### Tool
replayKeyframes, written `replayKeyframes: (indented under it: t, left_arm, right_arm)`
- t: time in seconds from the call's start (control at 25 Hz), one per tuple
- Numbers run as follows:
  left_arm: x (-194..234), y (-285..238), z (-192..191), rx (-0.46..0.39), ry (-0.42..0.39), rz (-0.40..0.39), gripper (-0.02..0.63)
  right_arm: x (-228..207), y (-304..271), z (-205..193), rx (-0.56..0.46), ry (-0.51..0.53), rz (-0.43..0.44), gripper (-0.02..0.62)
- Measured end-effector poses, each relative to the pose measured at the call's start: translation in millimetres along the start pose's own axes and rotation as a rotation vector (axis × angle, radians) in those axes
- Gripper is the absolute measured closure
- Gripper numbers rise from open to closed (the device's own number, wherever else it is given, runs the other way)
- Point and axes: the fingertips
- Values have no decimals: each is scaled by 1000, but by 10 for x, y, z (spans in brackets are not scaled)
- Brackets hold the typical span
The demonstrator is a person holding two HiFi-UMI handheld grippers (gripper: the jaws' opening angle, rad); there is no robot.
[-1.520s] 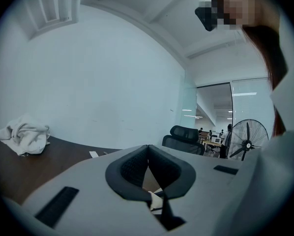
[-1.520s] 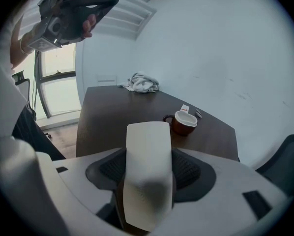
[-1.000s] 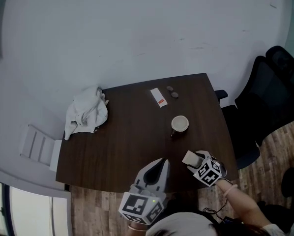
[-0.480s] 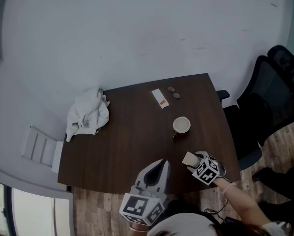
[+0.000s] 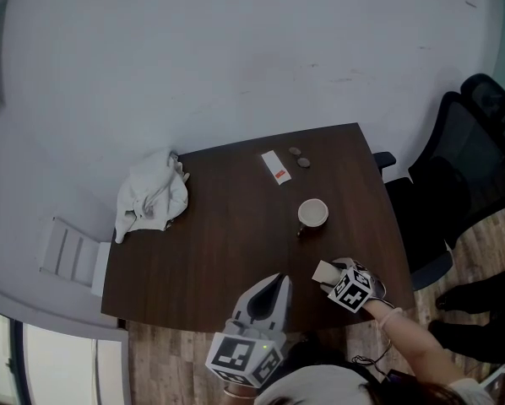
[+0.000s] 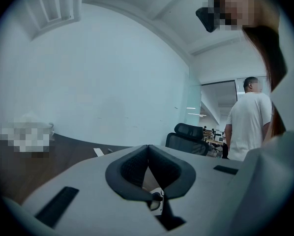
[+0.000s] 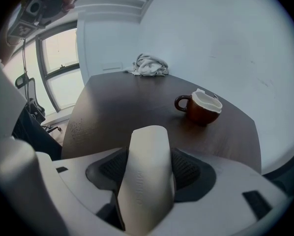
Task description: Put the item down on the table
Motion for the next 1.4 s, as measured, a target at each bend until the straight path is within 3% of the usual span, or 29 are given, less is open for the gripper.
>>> replayKeyframes:
  t: [0.84,0.96,1.4]
  left_arm:
    - [-96,97,-24,3,-3,13,588]
    - [-95,119,-9,-2,-4,16,588]
    - [-153,254,92,-45,-15,31,588]
  right_arm:
    - [-46,-12,-12,-34,-44,36,298]
    - [-29,107,89,-89,-59,12,299]
    - [57,893,472,-362,-156,-116,404]
Point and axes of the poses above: the fingertips, and each gripper's own axes: y backward along the fingers, x to its left, z out of its top, and after that the axes turned 12 degrees about z, right-handed
